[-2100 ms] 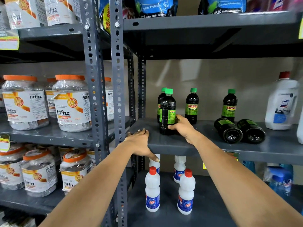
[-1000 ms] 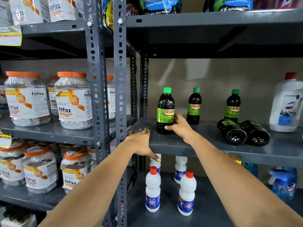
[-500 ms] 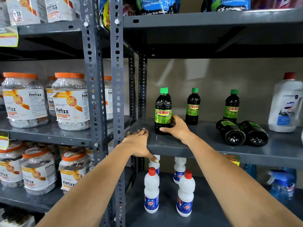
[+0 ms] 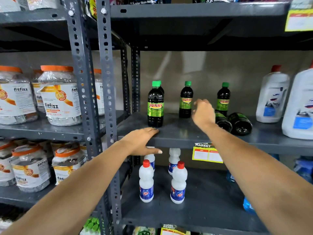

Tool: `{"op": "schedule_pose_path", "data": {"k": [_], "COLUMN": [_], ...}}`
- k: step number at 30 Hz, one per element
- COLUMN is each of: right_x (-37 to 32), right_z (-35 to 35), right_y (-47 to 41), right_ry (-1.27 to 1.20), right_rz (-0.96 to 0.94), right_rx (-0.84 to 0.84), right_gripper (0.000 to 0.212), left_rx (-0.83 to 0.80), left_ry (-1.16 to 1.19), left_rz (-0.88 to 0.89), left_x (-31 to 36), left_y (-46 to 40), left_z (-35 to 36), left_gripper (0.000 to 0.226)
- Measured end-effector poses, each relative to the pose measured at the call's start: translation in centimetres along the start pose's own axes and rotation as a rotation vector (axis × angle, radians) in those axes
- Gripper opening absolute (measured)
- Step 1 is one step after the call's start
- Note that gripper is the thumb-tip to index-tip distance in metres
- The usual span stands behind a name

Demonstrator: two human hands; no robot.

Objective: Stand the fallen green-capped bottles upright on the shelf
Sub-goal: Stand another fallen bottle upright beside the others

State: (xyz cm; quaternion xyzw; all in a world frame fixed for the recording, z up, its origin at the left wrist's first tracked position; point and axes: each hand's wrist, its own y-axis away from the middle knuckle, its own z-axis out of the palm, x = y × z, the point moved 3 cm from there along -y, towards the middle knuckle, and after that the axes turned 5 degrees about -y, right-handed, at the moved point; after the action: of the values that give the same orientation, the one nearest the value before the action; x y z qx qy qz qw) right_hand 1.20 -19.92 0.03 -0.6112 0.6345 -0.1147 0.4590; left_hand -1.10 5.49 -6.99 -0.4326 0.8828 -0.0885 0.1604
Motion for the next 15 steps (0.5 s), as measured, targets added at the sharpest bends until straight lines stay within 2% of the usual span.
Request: {"op": "schedule_pose_path", "data": {"k": [3,6,8,10,12,15], "right_x": [3.0,4.6,5.5,6.3,6.8,7.1], "right_z": [-2.5,-4.1,-5.0,-5.7,-5.9,-5.4], "right_y": [-0.7,-1.6,-2.6,-3.4,-4.2,-4.7], "right_ry": [0.153,0.105,0.105,0.179,0.236,0.166], "right_rz": [0.216,0.407,0.469,0.51,0.52,0.609], "right_rx": [-0.038,-0.113,-0.177,-0.289,-0.43,-0.643], "right_gripper": [0.03,0.019,0.031,0.057,0.074,0.066], "left_rx": [-0.079,-0.125,-0.138,-0.114,-0.077,-0.015], "left_ry": [0.001,0.055,0.075,0.11,0.156,0.184], "left_rz": [0.038,0.04,0.041,0.054,0.053,0.053], "left_x": [2.1,3.7,3.9,3.6,3.1,2.8], "left_y": [-1.6,-3.5,-4.5,-5.0,-4.8,-4.7], "left_z": [-0.4,-0.8,-1.1,-1.1,-0.8,-0.3], "left_gripper": [0.101,0.105,0.106,0.107,0.107,0.105]}}
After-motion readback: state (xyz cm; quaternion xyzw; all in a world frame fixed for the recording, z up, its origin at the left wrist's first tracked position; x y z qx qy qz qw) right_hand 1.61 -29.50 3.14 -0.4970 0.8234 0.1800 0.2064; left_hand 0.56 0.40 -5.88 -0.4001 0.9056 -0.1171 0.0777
